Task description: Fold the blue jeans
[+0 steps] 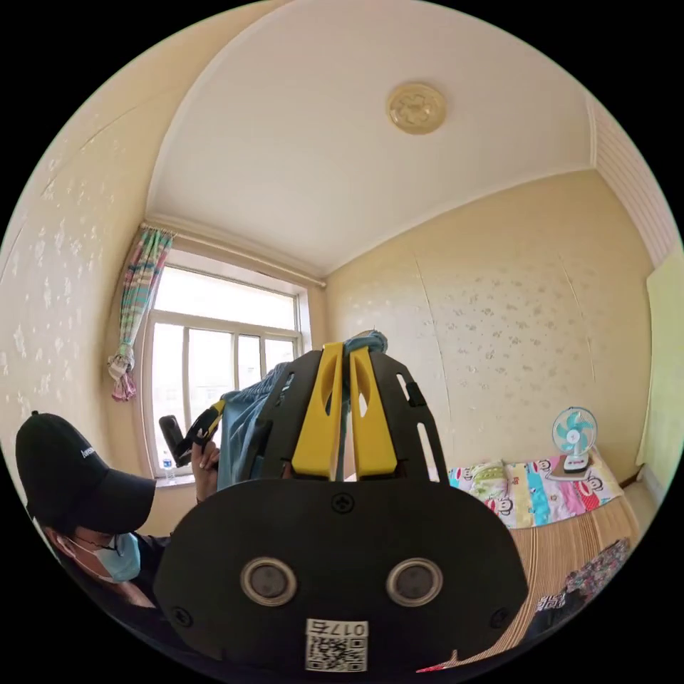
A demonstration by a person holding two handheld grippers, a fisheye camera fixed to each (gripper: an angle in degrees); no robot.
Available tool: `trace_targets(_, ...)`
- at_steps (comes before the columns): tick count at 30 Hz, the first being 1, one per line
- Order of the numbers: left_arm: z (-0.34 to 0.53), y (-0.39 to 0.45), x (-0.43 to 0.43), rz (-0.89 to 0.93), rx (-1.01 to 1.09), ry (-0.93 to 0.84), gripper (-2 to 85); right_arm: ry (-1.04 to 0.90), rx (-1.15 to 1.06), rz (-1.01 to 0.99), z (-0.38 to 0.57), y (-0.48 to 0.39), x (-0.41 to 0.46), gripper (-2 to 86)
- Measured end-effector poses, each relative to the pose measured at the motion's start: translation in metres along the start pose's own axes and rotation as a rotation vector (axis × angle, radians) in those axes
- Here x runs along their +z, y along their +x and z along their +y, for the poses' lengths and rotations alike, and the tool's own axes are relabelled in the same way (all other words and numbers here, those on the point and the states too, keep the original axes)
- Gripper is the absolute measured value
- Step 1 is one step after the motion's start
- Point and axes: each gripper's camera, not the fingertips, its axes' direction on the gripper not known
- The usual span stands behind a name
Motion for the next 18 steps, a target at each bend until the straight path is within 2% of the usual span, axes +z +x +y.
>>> trace_targets(1,0.008,-0.006,0.009,-0.011,-0.005,-0.02,-0.3,-0.028,0.043,0.001,0.009,0.03,0.019,1.5)
trace_targets(3,0.036,-0.04,0.063,-0.144,-0.033,-0.094,-0.3,-0.079,0.105,0.029,0.022,0.082,0.06,1.7)
trace_targets(5,0.052,-0.086,0.137,-0.231,-0.1,-0.182,0.0,-0.167,0.199,0.153,0.025,0.169,0.149,2.1)
trace_targets(7,0.067,-0.145,0.23,-0.318,-0.17,-0.316,1.0,-0.272,0.221,0.303,0.021,0.241,0.232,2.7)
trace_targets(9,0.114,-0.225,0.339,-0.35,-0.23,-0.548,3.5,-0.391,0.248,0.408,0.031,0.304,0.289,3.9)
trace_targets(11,0.167,-0.268,0.384,-0.375,-0.267,-0.735,5.5,-0.317,0.42,0.492,0.076,0.361,0.308,7.0)
trace_targets(13,0.225,-0.292,0.394,-0.353,-0.278,-0.786,6.4,-0.353,0.396,0.423,0.126,0.386,0.325,7.1)
trace_targets(16,0.343,-0.31,0.373,-0.249,-0.271,-0.881,6.6,-0.716,0.214,0.317,0.248,0.401,0.359,7.4)
trace_targets(18,0.444,-0.316,0.336,-0.219,-0.303,-1.042,6.8,-0.926,0.136,0.317,0.342,0.397,0.358,8.0)
